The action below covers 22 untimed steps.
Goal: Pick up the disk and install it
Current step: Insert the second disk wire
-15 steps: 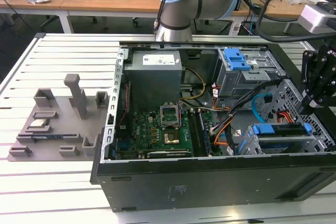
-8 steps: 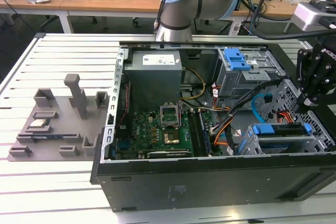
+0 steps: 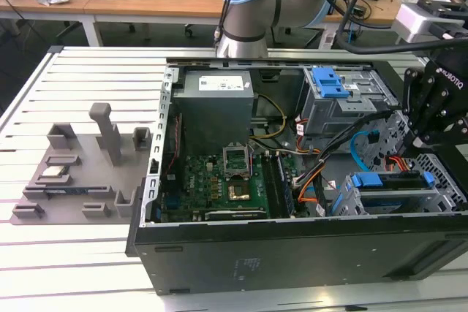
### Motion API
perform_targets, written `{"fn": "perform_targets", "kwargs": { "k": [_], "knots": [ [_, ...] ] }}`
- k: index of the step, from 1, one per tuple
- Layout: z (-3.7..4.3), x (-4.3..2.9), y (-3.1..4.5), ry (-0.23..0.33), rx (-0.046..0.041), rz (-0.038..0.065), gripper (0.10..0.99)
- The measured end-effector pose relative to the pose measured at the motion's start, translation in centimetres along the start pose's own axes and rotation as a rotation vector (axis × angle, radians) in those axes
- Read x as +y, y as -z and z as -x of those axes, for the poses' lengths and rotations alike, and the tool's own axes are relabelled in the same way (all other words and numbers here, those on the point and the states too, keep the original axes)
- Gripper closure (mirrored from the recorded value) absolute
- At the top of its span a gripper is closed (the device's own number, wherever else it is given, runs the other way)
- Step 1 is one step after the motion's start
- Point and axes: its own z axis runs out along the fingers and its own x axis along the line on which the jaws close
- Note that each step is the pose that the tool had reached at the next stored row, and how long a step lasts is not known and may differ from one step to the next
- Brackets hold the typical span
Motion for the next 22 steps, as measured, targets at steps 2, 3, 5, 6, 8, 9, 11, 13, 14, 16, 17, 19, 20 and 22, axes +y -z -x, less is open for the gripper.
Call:
{"fn": "perform_targets", "kwargs": {
  "k": [2,3,5,6,8,9,11,13,14,16,17,19,20,22],
  "knots": [
    [0.0,0.0,0.0,0.0,0.0,0.0,0.918],
    [0.0,0.0,0.0,0.0,0.0,0.0,0.851],
    [0.0,0.01,0.0,0.0,0.0,0.0,0.729],
    [0.0,0.01,0.0,0.0,0.0,0.0,0.729],
    [0.3,0.04,0.02,0.0,0.0,0.0,0.667],
    [0.71,0.06,0.06,0.0,0.0,0.0,0.667],
    [1.66,0.1,0.14,0.0,-0.0001,0.0,0.667],
    [2.16,0.14,0.18,0.0,-0.0001,0.0,0.667],
    [2.34,0.17,0.19,0.001,-0.0001,0.0,0.667],
    [2.67,0.33,0.29,0.001,0.0002,0.0,0.667],
    [2.78,0.37,0.41,0.001,0.0001,-0.001,0.667],
    [2.96,0.47,0.9,0.001,0.0001,-0.002,0.667],
    [3.1,0.52,1.19,0.001,0.0006,-0.004,0.667],
    [3.27,0.95,1.29,0.002,0.0005,-0.004,0.667]
  ]
}}
